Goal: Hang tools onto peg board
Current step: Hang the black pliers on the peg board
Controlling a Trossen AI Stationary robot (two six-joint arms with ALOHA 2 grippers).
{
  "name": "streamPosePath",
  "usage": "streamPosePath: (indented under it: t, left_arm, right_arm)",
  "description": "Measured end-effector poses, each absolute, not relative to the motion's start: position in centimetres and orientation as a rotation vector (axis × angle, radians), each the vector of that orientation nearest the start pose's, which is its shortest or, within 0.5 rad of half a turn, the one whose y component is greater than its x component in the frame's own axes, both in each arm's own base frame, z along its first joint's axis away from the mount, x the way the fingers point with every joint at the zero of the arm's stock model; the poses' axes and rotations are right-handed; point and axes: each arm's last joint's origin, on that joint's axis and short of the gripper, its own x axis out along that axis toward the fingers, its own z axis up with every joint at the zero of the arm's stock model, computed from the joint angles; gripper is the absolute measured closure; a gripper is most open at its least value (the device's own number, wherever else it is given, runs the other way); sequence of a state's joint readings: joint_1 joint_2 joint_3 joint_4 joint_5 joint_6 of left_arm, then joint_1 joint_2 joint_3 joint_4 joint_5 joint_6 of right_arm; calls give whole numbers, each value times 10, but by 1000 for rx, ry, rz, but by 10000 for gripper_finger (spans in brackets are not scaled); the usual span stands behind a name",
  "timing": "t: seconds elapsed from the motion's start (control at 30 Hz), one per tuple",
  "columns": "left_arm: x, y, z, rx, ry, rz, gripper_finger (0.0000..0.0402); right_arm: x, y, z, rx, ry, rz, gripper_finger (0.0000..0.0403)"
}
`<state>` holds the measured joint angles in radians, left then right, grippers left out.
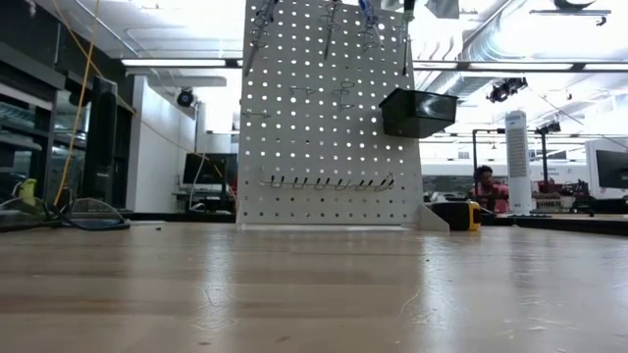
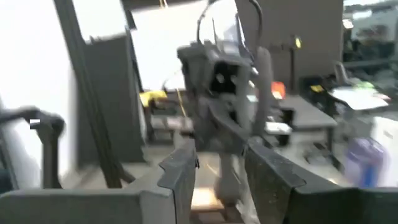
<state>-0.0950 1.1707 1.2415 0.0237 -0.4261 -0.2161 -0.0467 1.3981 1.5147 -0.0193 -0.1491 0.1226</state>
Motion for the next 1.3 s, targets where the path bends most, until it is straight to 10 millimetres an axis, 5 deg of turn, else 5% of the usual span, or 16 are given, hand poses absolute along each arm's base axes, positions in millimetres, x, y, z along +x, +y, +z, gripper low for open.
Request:
streamPosePath:
  t: [0.13, 0.4, 0.57, 0.77, 1.3]
  left_arm:
    - [239, -18, 405, -292, -90, 360, 377]
    - [216, -35, 297, -511, -172, 461, 377]
    - [205, -23, 258, -313, -120, 560, 377]
    - [208, 2, 253, 21, -20, 667, 377]
    - [222, 50, 245, 135, -23, 525, 377]
  right_arm:
    - [290, -11, 469, 76, -17, 40, 275]
    - [265, -13, 481, 77, 14, -64, 275]
    - [265, -14, 480, 77, 17, -118, 274]
    - [268, -15, 479, 112, 17, -132, 274]
    - [268, -18, 479, 159, 3, -235, 274]
